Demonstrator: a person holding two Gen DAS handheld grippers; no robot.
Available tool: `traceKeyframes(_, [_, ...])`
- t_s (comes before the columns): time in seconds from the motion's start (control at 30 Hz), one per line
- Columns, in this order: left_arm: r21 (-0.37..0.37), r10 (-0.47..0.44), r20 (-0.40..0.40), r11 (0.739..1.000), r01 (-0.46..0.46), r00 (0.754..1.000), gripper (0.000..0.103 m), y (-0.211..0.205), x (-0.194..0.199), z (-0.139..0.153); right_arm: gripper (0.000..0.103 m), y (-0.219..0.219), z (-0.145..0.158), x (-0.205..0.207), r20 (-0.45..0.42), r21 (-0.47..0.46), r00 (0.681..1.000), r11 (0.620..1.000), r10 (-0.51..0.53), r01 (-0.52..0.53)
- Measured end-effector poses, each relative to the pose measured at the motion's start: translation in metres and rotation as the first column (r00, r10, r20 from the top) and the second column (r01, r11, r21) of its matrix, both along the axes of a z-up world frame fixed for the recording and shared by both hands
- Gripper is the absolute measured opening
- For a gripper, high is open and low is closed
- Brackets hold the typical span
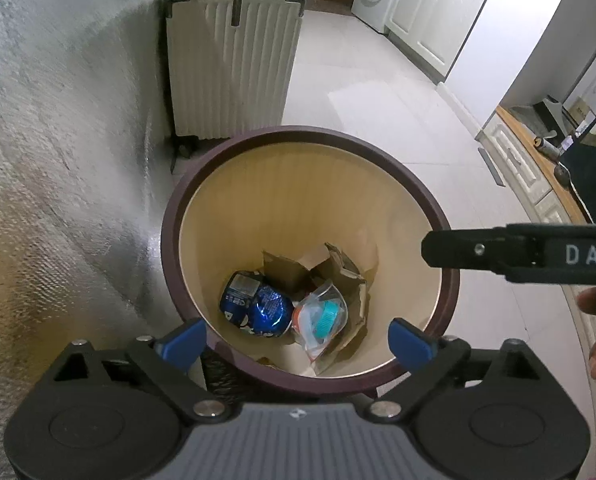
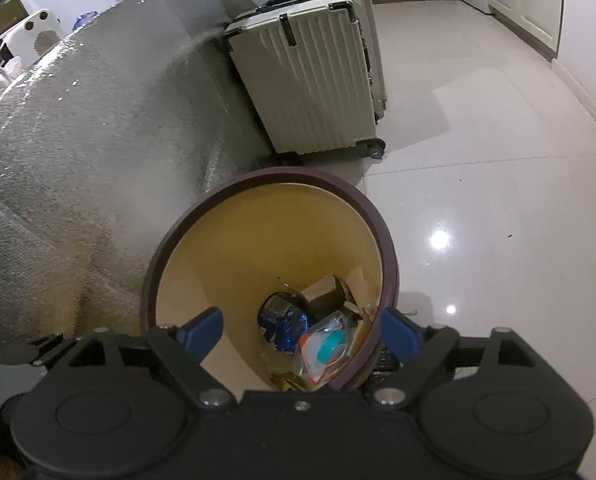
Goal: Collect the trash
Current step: 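Open both tools to drop the bag and cap into the wastebasket, then move both open tools back over the table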
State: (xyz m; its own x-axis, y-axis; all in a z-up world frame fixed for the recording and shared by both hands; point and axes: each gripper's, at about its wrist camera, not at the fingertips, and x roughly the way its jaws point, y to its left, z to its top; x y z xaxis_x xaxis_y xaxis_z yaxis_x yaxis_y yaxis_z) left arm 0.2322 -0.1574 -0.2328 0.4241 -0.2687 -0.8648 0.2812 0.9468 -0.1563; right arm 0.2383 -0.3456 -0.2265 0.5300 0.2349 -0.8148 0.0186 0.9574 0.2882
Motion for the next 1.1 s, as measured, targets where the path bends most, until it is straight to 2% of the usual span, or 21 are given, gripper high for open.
traceKeyframes(0.1, [0.003, 0.011, 0.005, 1.0, -0.012, 1.0, 0.101, 0.003, -0.004, 0.006, 0.096, 0.001, 0.007, -0.005, 0.009, -0.016, 1.0, 1.0, 0.003, -0.003])
traceKeyframes(0.33, [0.007, 0.042, 0.019, 0.999, -0.042, 0.999, 0.103, 0.011, -0.015, 0.019, 0.103, 0.0, 0.022, -0.021, 0.036, -0.048, 0.999, 0.999, 0.004, -0.002])
traceKeyframes(0.7, [0.014, 0.084, 0.051, 0.996, -0.085, 0.995, 0.103, 0.024, -0.037, 0.037, 0.103, -0.001, 0.042, -0.053, 0.078, -0.086, 0.997, 0.996, -0.003, 0.009])
traceKeyframes(1.1, [-0.009, 0.081, 0.121, 0.997, -0.081, 0.989, 0.103, 0.028, -0.064, 0.066, 0.103, -0.014, 0.067, -0.095, 0.146, -0.105, 0.988, 0.993, -0.041, 0.057])
